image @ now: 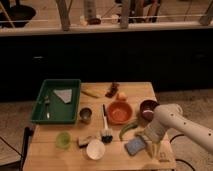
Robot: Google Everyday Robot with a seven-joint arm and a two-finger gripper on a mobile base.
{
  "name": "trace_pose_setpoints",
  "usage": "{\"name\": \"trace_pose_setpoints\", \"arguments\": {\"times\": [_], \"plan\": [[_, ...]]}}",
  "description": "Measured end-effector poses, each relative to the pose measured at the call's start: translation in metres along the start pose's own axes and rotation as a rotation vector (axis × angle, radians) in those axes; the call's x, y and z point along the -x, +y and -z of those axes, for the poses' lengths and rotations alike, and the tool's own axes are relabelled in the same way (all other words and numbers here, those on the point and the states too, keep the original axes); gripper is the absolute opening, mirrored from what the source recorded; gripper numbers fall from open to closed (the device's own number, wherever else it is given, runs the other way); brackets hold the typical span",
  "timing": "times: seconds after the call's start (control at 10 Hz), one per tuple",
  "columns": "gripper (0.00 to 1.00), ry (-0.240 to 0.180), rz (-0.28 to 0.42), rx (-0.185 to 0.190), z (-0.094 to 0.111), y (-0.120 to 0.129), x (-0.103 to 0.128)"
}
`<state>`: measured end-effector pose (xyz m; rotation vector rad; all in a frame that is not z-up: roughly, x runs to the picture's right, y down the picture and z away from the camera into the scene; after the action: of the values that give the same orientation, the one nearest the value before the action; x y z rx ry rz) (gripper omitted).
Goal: Place sponge in plastic cup
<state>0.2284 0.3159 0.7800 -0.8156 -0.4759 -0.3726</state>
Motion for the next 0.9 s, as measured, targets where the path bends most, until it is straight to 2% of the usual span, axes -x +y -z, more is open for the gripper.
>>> {"name": "trace_pose_setpoints", "arguments": {"times": [0.2,0.6,0.9], "plan": [[0.8,0.005,0.013,0.003,0.002,-0.001,0.002],[0.8,0.052,0.071,0.014,0.007,-0.011,0.009],[0.8,0.092,0.083,0.013,-0.001,-0.016,0.014]]}}
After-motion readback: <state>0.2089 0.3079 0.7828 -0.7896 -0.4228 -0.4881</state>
